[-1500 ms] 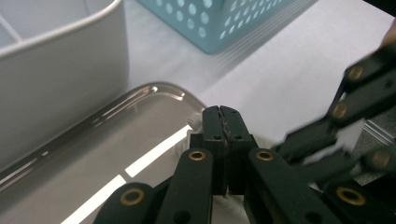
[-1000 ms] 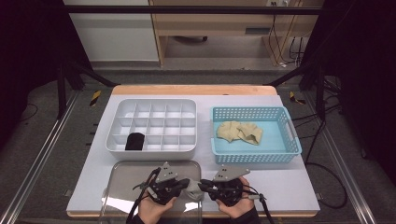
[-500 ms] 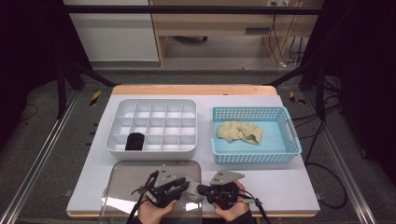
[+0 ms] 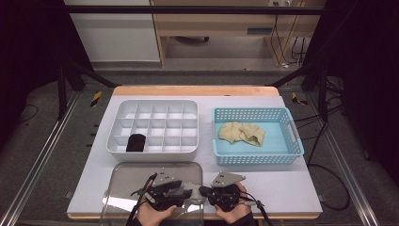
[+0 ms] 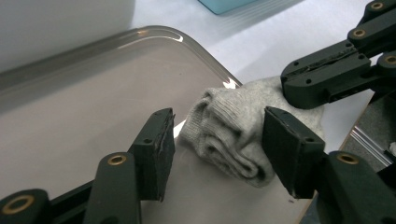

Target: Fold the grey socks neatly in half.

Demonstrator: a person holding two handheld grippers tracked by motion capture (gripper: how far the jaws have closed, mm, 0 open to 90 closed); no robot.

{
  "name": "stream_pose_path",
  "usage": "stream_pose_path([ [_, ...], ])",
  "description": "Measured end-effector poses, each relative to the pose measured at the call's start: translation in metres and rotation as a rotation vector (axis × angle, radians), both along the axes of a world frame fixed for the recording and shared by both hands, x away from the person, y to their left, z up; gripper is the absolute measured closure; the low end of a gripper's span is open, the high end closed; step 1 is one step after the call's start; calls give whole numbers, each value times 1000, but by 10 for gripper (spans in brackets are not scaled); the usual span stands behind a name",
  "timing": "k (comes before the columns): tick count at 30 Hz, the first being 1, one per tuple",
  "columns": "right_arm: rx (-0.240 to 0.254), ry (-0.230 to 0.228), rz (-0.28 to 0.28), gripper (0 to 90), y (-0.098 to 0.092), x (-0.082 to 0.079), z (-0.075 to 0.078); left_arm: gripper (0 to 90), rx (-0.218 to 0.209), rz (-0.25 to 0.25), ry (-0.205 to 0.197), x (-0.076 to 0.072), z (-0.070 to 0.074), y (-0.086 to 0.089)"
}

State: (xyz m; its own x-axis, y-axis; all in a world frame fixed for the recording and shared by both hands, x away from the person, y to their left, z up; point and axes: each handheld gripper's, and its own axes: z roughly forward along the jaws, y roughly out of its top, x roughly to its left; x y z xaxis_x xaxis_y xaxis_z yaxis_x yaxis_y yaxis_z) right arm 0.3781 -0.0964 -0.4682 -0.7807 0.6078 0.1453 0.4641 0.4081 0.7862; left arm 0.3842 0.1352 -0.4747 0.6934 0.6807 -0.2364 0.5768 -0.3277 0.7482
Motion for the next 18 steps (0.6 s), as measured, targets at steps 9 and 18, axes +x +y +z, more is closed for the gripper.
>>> stream_pose_path([
  [9,-5,5,-7,870,-1,1,-1,413,-60,-32,64,6,-6,1],
  [18,5,10,-16,874,-3,2,-2,576,-98,-50,133,8,-6,0],
])
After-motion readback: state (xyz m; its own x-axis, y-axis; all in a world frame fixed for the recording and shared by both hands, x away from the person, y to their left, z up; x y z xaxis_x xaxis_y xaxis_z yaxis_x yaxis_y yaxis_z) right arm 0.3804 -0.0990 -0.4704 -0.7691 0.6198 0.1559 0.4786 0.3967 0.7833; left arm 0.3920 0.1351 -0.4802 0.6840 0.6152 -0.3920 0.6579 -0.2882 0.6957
